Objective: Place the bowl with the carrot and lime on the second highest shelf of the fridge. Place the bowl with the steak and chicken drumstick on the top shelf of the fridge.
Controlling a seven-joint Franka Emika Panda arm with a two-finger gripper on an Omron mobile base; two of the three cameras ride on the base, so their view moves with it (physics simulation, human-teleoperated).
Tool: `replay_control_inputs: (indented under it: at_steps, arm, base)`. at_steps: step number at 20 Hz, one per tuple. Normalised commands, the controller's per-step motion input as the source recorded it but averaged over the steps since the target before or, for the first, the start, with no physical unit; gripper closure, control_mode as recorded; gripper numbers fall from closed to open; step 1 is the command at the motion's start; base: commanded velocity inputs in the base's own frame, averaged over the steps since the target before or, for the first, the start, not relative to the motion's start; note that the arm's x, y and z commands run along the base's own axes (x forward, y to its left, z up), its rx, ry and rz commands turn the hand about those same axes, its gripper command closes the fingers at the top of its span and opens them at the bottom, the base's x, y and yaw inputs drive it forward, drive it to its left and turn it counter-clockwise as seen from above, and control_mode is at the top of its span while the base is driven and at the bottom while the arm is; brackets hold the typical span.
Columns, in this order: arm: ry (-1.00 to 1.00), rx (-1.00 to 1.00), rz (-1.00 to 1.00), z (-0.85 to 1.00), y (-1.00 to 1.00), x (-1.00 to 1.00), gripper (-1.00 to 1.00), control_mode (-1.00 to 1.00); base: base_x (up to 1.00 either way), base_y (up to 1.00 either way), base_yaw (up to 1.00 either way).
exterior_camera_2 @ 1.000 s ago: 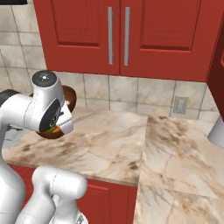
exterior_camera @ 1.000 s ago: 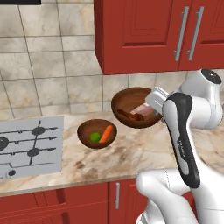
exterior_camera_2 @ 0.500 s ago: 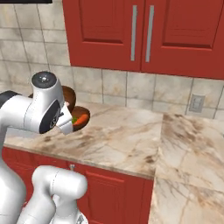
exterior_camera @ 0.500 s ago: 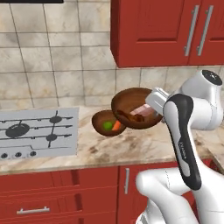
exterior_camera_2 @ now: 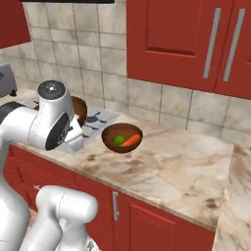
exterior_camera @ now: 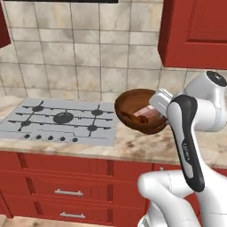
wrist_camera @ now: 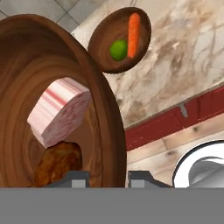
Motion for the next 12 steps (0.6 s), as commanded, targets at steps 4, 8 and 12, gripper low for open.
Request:
replay_control_inputs:
  at_steps: [4,8,12]
  arm:
    - [0.0,0.0,0.0,0.0,0.0,0.0,1.0,1.0]
    - [0.0,0.0,0.0,0.0,0.0,0.0,1.0,1.0]
    - [0.0,0.0,0.0,0.0,0.0,0.0,1.0,1.0]
  base:
    - [0.0,0.4,0.66]
    - [0.0,0.38,0.67]
    - [0.01,0.34,0.68]
